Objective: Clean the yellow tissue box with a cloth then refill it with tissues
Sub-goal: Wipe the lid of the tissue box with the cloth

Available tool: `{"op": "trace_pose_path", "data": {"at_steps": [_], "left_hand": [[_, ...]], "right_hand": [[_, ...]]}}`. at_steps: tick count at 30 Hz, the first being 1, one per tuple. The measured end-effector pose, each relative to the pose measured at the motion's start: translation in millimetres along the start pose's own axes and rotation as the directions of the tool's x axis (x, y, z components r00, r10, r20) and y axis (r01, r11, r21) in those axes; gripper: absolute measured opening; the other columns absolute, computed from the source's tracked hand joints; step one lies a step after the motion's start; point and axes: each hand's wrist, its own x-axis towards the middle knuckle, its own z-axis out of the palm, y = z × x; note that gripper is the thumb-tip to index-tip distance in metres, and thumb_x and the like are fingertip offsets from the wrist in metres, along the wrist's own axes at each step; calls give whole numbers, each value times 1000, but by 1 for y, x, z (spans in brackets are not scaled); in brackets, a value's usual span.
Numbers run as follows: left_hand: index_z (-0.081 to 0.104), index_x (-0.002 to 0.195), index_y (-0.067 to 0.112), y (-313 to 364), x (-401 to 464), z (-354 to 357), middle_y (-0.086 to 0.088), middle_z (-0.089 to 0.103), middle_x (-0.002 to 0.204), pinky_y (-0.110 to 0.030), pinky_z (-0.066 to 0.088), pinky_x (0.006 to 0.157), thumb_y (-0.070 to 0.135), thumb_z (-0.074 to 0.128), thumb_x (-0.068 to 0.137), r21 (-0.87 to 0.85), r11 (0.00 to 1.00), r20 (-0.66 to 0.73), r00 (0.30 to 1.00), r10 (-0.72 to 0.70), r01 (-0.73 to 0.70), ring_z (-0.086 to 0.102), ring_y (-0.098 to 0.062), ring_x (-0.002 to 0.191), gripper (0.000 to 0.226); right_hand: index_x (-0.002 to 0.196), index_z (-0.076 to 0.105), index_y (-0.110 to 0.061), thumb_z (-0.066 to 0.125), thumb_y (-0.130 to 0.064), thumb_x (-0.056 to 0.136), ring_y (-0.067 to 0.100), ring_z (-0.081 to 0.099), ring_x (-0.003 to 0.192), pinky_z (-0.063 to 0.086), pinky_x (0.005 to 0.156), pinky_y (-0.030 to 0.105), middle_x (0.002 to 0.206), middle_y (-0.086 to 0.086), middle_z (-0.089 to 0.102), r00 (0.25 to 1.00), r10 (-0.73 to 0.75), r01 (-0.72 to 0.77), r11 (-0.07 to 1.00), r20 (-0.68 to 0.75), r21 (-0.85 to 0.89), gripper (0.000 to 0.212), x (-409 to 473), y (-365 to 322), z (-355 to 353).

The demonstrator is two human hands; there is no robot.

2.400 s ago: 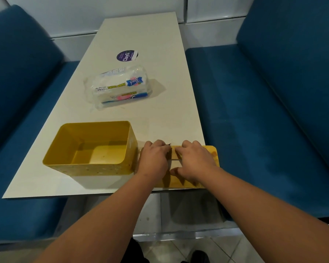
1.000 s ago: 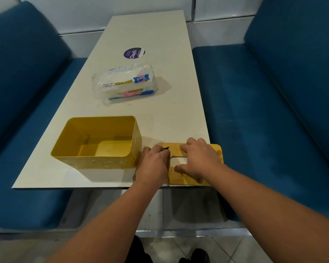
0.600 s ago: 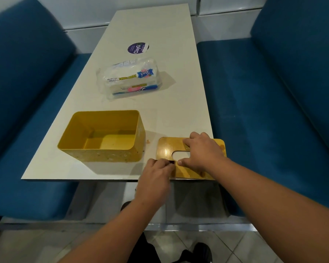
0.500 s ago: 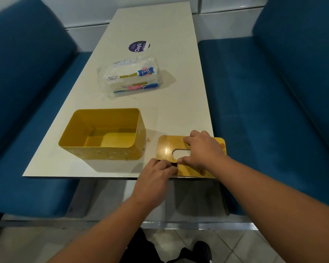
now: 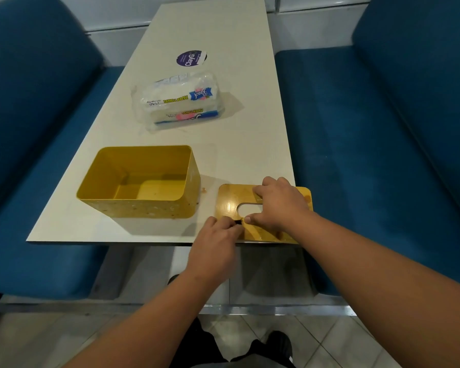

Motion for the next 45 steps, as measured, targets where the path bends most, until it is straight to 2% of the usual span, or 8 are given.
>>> {"op": "trace_pose_path", "data": {"at_steps": [20, 26, 30, 34, 36, 39, 43, 45], "left_hand": [[66, 118, 29, -4, 1, -8, 9, 60, 114, -24, 40, 83, 10, 52, 92, -58, 997, 102, 993, 64, -58, 46, -14, 99, 35], [71, 108, 25, -2, 31, -46, 12, 62, 109, -16, 42, 80, 14, 54, 95, -423, 856, 60, 952, -299, 296, 57, -5, 95, 24], [68, 110, 24, 29, 56, -67, 4, 71, 95, -28, 55, 79, 22, 54, 97, -728, 589, 34, 877, -480, 351, 67, -13, 89, 20], [65, 110, 11, 54, 71, -83, -11, 72, 103, -34, 56, 82, 38, 43, 100, -902, -292, 414, 831, -371, 319, 70, -22, 96, 36], [58, 122, 8, 51, 71, -83, -17, 67, 116, -35, 54, 84, 45, 33, 102, -846, -411, 457, 858, -233, 339, 67, -26, 102, 49], [55, 124, 10, 44, 71, -76, -17, 66, 116, -40, 55, 81, 43, 28, 103, -897, -267, 412, 884, -220, 352, 68, -28, 98, 48], [58, 125, 20, 17, 61, -46, 4, 62, 122, -36, 48, 95, 34, 41, 101, -563, 793, 73, 970, -232, 232, 59, -16, 108, 33], [60, 124, 22, -5, 50, -24, 9, 54, 128, -31, 42, 100, 32, 46, 99, -219, 973, 99, 993, -57, 78, 50, -14, 119, 31]], "right_hand": [[132, 50, -25, 61, -70, 74, 22, 44, 114, 46, 85, 38, 125, -2, 50, 1000, -2, 2, 1000, -7, -11, 75, 0, 1, 0], [137, 50, -25, 47, -55, 93, 22, 44, 124, 45, 95, 40, 137, -1, 50, 998, 47, -36, 970, -42, 242, 53, -3, 7, -14], [130, 57, -25, 50, -54, 92, 13, 51, 116, 43, 95, 30, 129, -5, 56, 959, 16, 158, 800, -284, 579, 49, -20, -7, -40], [142, 43, -23, 49, -68, 84, 16, 46, 124, 41, 104, 37, 141, -2, 46, 986, -73, 155, 712, -148, 685, 73, -29, -14, -56], [147, 34, -24, 61, -49, 88, 14, 40, 130, 36, 105, 28, 147, -4, 38, 987, -76, 148, 785, -142, 602, 69, -34, -3, -59], [143, 36, -28, 63, -24, 90, 16, 50, 118, 41, 93, 25, 137, -1, 49, 984, -25, 118, 827, -174, 549, 60, -45, 12, -58], [136, 39, -29, 62, -26, 92, 22, 56, 107, 50, 91, 39, 123, 2, 57, 985, 94, -12, 875, -146, 484, 50, -58, 29, -53], [130, 44, -29, 61, -27, 92, 22, 57, 104, 51, 88, 41, 117, 1, 58, 987, 107, -36, 875, -119, 482, 41, -66, 36, -48]]}}
